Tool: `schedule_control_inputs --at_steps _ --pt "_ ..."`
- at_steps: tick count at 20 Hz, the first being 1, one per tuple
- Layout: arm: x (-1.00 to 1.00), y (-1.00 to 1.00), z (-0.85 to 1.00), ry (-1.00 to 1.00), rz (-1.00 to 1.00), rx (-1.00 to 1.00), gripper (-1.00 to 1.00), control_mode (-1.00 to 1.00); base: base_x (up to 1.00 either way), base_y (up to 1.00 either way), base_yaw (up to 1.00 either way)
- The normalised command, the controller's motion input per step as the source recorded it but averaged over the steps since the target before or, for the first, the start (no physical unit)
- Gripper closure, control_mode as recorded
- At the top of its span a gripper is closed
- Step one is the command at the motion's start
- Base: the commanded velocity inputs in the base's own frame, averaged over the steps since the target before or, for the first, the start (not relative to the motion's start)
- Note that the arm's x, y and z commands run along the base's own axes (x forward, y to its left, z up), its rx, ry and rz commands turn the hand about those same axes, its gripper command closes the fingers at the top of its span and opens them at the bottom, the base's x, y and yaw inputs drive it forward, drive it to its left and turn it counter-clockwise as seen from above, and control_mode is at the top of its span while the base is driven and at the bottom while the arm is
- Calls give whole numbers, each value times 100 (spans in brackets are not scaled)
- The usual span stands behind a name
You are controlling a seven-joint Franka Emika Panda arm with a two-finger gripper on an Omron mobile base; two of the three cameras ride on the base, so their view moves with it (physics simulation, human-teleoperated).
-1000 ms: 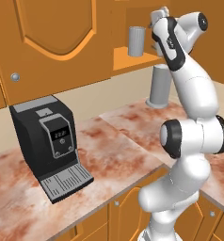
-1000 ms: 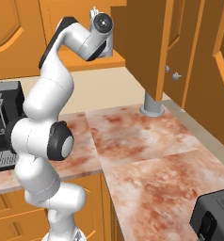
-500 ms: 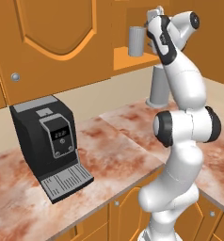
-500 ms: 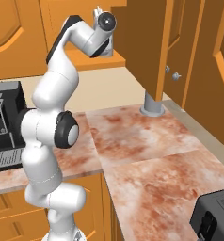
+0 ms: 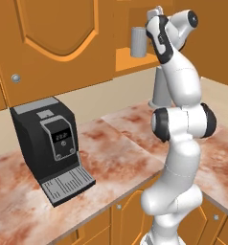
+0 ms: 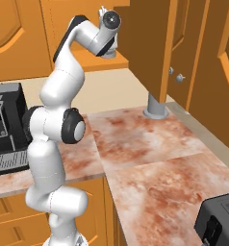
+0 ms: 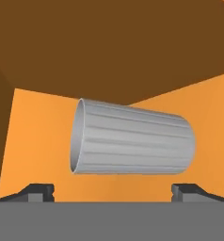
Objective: There is a bowl on the dining counter. Grab a lemon wedge from the fridge and place it in the bowl. Then get the liquor bottle and glass cup from the cabinet and place them next to the bowl.
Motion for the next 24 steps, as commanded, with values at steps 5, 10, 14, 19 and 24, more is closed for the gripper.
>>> schedule_control_inputs --at_steps 5,10,14,19,24 --pt "20 -7 0 0 -3 -8 -100 -100 0 0 0" --pt "11 0 -6 0 0 -4 -100 -100 0 0 0" --pt "17 0 -15 0 0 0 -100 -100 0 0 0" --pt "27 0 -2 0 0 0 -100 -100 0 0 0" --pt "36 0 0 0 0 0 -100 -100 0 0 0"
